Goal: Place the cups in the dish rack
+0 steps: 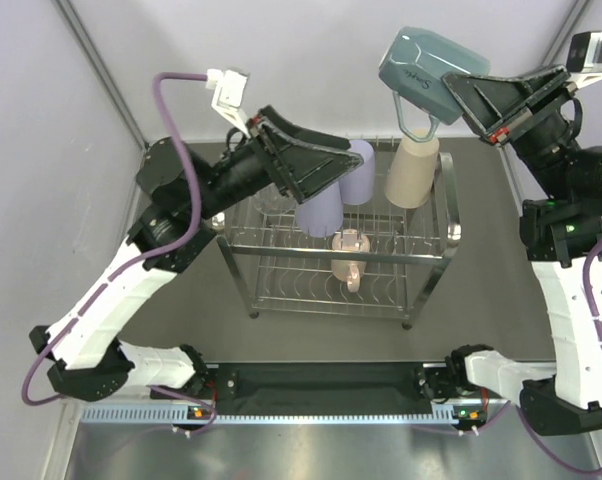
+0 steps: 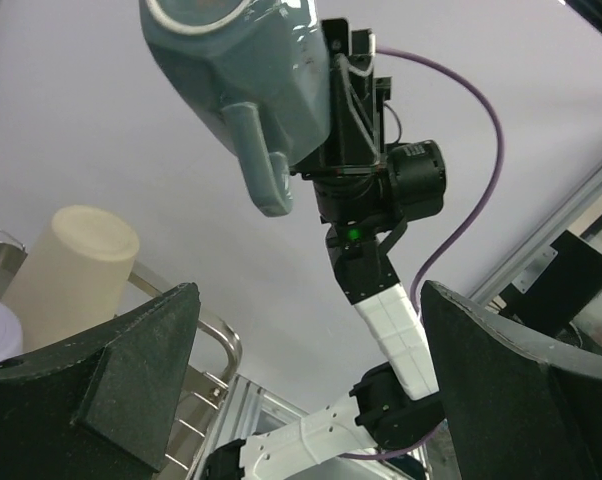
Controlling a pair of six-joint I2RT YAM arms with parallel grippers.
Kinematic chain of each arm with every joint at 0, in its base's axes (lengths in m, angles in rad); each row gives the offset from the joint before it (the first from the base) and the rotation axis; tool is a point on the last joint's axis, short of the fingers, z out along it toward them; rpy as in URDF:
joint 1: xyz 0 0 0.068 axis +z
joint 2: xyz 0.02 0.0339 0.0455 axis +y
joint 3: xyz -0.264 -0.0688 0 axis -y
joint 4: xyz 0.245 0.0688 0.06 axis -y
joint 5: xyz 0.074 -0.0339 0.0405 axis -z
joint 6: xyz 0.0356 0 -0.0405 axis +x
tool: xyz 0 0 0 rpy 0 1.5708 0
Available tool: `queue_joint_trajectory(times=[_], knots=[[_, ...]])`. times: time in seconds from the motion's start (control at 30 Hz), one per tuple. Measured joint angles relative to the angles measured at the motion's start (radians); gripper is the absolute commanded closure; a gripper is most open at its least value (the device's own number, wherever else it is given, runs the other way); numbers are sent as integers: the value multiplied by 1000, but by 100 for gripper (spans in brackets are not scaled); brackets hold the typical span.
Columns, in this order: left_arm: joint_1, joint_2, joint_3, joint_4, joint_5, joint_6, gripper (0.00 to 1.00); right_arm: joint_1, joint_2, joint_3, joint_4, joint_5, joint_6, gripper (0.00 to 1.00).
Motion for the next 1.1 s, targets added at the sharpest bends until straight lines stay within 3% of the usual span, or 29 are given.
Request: queue_joint_trajectory(times=[0.3,0.63,0.83,0.87,0.9,0.97,1.0,1.1], knots=[[0,126,46,30,40,-51,10,143,9,-2,-10,33,-61,100],[0,137,64,47,63,-86,30,292,57,-2,-45,60,-167,100],[2,136,64,25,47,-87,52,342,70,-1,-76,79,-219,100],[2,136,64,18,39,-85,58,348,70,0,-76,82,-223,100],[2,136,64,13,35,-84,72,354,70,1,-75,86,-227,100],[4,136,64,-2,25,-81,83,366,69,4,-68,89,-235,100],[4,136,65,-3,23,-86,96,370,69,7,-68,93,-244,100],[2,128,69,-18,11,-84,100,383,69,8,-61,97,-255,100]])
